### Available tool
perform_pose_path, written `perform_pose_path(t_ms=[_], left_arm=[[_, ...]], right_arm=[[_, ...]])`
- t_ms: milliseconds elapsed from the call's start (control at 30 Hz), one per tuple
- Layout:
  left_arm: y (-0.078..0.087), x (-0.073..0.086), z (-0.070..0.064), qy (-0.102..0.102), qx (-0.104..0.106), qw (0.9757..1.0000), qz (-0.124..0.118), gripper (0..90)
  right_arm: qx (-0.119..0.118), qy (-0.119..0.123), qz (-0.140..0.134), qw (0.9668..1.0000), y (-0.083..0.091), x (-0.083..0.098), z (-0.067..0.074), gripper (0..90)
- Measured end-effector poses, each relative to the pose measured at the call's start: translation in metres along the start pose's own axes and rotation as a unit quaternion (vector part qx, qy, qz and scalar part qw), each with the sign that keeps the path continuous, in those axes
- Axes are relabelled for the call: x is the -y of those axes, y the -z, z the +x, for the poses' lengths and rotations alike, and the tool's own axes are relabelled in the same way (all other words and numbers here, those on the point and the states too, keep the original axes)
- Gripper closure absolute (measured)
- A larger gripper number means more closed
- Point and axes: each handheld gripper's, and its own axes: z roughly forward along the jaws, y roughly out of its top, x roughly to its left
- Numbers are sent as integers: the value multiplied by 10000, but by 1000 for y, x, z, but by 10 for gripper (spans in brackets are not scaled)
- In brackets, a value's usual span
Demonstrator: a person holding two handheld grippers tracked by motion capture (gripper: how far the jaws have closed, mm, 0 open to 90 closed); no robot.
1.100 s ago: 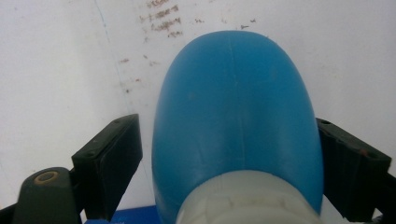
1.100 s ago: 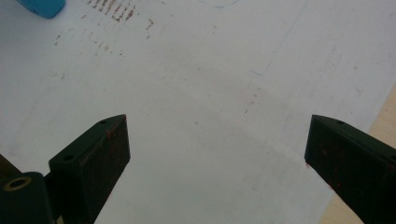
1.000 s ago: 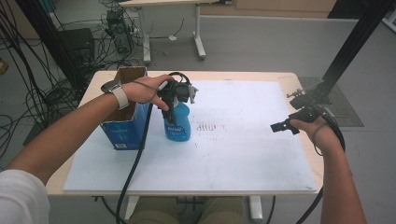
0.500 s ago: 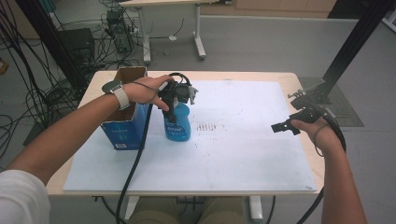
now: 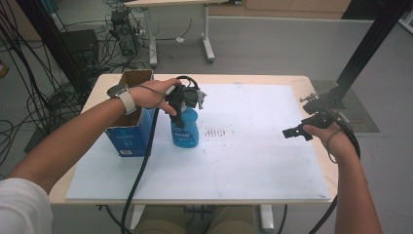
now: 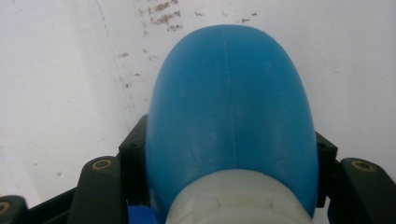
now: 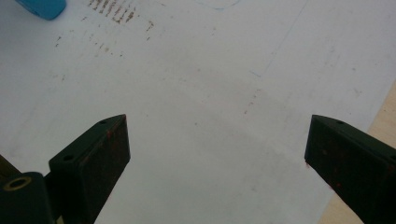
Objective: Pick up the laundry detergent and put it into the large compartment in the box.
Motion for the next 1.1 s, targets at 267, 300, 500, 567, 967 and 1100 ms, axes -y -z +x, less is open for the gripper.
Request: perform_pose_path(t_ms=[267, 300, 500, 567, 967, 1100], left_arm=[[0, -1, 0, -11, 3, 10000, 11, 379], [0, -1, 0, -5, 1, 10000, 10, 379], [0, -1, 0, -3, 0, 10000, 10, 378], [0, -1, 0, -21, -11, 10000, 10, 378], [0, 0, -1, -6, -11, 10000, -3, 377], [0, 1, -1, -11, -18, 10000, -28, 377]], right_arm=[[9, -14, -6, 10000, 1, 2, 0, 67], [5, -13, -7, 10000, 1, 2, 0, 67], [14, -4, -21, 10000, 2, 2, 0, 67], [13, -4, -19, 10000, 2, 2, 0, 67], [24, -14, -26, 10000, 3, 3, 0, 67], [14, -13, -28, 10000, 2, 3, 0, 67]])
